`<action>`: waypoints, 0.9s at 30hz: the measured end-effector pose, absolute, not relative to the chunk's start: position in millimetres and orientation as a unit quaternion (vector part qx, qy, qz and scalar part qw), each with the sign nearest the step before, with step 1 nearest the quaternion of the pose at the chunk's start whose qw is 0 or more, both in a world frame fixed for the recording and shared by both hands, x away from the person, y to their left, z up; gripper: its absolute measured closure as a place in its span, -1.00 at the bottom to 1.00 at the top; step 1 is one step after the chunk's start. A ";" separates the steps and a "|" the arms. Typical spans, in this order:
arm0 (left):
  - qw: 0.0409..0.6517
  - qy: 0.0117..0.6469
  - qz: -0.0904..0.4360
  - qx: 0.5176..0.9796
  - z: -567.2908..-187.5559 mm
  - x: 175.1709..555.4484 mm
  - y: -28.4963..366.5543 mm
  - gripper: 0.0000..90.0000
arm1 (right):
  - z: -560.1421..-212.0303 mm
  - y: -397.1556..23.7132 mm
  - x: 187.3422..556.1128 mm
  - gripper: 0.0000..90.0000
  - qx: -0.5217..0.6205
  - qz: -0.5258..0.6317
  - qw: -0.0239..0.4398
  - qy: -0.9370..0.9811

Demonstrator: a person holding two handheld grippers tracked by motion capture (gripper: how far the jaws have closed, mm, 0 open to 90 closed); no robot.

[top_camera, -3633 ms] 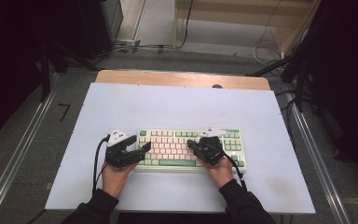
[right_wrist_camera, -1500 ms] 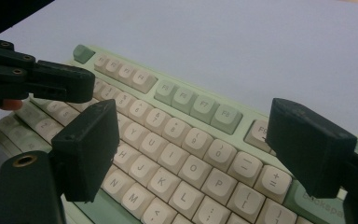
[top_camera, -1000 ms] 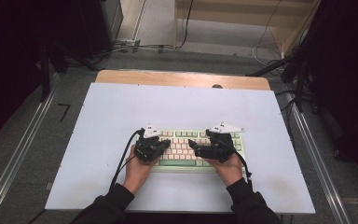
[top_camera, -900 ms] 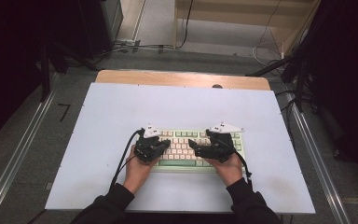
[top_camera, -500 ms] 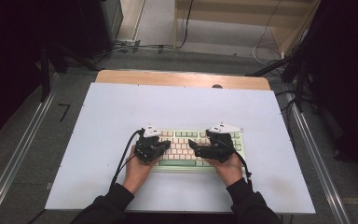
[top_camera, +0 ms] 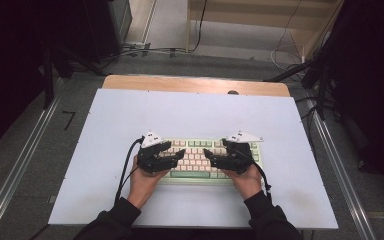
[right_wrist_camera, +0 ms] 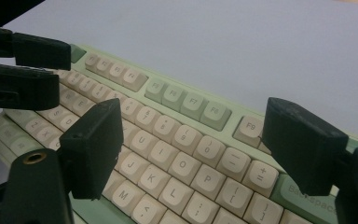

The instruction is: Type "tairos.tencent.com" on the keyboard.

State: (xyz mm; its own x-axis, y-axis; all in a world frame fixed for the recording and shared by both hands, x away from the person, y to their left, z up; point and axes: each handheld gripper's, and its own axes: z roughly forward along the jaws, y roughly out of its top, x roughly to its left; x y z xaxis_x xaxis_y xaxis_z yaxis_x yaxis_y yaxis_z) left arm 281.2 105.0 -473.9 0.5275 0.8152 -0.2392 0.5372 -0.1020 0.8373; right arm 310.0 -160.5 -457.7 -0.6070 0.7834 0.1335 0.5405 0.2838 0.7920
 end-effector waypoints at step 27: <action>0.488 0.490 0.177 0.700 -479.9 267.9 134.4 -0.27 | -458.4 -163.6 307.2 0.24 0.424 0.429 0.151 0.783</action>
State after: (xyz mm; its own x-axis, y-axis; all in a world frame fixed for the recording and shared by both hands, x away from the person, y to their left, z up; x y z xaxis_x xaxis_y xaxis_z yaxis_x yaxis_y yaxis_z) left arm 267.9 134.4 -479.9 0.4564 0.8592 -0.2310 0.5145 -0.0430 0.8564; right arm 307.2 -163.6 -458.4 -0.5947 0.7937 0.1280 0.5355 0.2724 0.7994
